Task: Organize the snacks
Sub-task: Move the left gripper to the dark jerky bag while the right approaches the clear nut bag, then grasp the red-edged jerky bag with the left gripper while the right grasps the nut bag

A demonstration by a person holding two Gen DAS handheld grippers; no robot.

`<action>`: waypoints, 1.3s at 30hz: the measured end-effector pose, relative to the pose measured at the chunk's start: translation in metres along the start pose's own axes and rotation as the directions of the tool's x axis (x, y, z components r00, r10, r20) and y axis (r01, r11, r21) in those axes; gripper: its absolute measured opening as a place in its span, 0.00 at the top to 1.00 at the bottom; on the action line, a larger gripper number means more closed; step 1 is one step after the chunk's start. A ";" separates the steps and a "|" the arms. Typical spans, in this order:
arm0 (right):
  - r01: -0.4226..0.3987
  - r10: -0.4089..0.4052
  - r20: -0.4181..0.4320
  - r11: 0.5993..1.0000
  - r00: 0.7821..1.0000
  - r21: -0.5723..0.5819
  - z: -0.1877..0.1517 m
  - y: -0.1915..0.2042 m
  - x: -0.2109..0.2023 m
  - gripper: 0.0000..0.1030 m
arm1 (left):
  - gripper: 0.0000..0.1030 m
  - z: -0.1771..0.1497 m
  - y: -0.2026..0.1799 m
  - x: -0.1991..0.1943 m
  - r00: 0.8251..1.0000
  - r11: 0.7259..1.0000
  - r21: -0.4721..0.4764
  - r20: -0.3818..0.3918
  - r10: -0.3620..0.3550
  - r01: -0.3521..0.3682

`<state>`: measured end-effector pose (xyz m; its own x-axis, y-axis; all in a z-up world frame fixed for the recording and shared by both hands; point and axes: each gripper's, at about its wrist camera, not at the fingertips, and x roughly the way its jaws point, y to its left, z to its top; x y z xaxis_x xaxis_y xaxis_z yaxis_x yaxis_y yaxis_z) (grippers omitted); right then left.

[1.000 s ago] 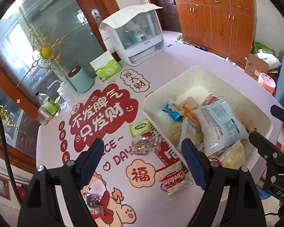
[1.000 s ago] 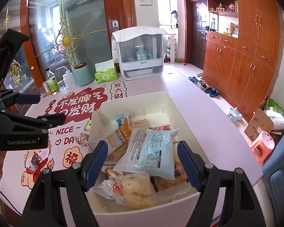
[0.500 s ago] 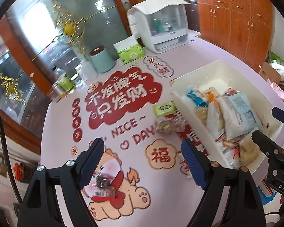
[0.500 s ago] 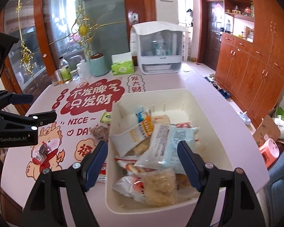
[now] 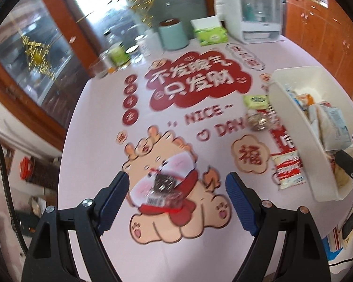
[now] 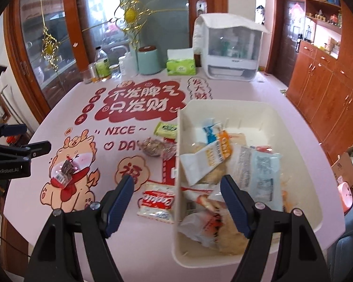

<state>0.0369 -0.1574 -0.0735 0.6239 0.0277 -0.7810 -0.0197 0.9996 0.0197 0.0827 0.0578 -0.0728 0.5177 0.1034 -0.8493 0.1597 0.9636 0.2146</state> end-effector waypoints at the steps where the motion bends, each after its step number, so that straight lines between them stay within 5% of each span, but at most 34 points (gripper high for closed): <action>1: -0.007 0.007 -0.006 1.000 1.000 -0.002 0.000 0.003 0.002 0.26 | 0.19 -0.004 0.008 0.004 1.000 1.000 -0.016 -0.009 0.003 -0.003; 11: -0.067 0.064 -0.056 0.996 0.996 -0.057 0.004 0.053 0.029 0.26 | 0.19 -0.038 0.061 0.050 0.991 0.991 -0.133 -0.129 -0.048 0.030; 18: -0.059 0.055 -0.062 0.996 0.997 -0.065 0.010 0.083 0.066 0.26 | 0.19 -0.041 0.062 0.091 0.977 0.983 -0.158 -0.173 -0.126 0.098; 26: 0.082 -0.084 -0.018 0.992 0.996 -0.095 0.023 0.104 0.122 0.26 | 0.19 -0.026 0.049 0.138 0.962 0.980 -0.136 -0.208 -0.175 0.149; 32: 0.230 -0.236 -0.031 0.966 0.971 -0.119 0.031 0.099 0.173 0.26 | 0.19 -0.021 0.046 0.160 0.953 0.982 -0.106 -0.242 -0.179 0.158; 39: 0.258 -0.268 -0.096 0.960 0.959 -0.107 0.038 0.083 0.207 0.26 | 0.19 -0.016 0.044 0.179 0.943 0.980 -0.107 -0.273 -0.189 0.165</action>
<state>0.1943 -0.0684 -0.2096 0.5284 -0.2414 -0.8140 0.0583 0.9668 -0.2489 0.1689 0.1224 -0.2233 0.2287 -0.0168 -0.9733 0.1517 0.9883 0.0186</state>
